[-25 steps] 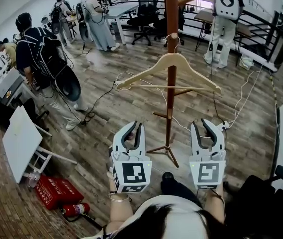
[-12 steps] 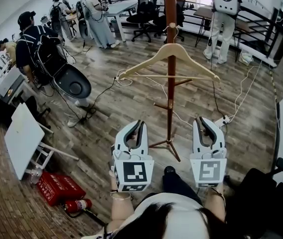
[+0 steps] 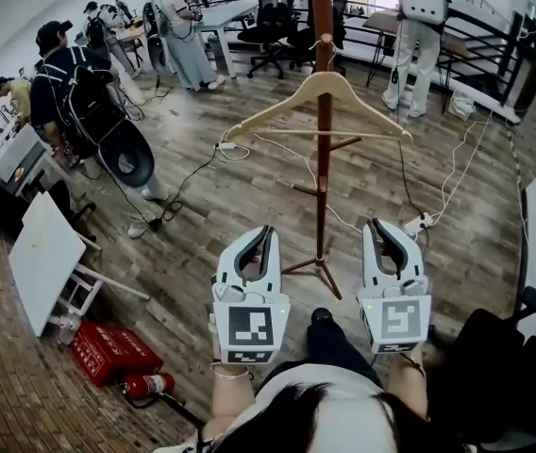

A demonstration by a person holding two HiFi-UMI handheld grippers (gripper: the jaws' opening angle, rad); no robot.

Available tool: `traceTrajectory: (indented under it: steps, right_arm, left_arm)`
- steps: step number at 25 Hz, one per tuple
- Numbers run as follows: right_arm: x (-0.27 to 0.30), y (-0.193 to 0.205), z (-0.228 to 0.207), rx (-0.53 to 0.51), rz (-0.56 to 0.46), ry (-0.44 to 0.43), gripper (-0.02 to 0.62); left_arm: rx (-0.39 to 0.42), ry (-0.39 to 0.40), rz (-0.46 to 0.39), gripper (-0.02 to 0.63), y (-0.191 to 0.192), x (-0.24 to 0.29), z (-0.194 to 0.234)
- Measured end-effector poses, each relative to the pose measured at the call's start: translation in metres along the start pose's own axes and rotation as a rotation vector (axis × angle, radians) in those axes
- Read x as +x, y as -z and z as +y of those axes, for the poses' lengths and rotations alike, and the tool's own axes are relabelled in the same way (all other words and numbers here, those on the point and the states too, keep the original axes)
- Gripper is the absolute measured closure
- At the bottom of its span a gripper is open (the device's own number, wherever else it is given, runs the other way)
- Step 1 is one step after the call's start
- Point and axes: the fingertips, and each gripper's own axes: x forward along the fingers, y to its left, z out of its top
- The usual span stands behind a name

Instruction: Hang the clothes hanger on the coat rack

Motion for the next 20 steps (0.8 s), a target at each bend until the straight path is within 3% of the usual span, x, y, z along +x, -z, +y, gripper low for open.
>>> traceTrajectory:
  steps: [12, 20]
  right_arm:
    - [-0.035, 0.002, 0.019, 0.097, -0.007, -0.03, 0.551]
    - [-0.05, -0.003, 0.026, 0.156, -0.02, -0.037, 0.552]
  left_arm:
    - [-0.118, -0.019, -0.032, 0.594, -0.001, -0.04, -0.008]
    - [-0.125, -0.007, -0.067, 0.594, -0.003, -0.055, -0.014]
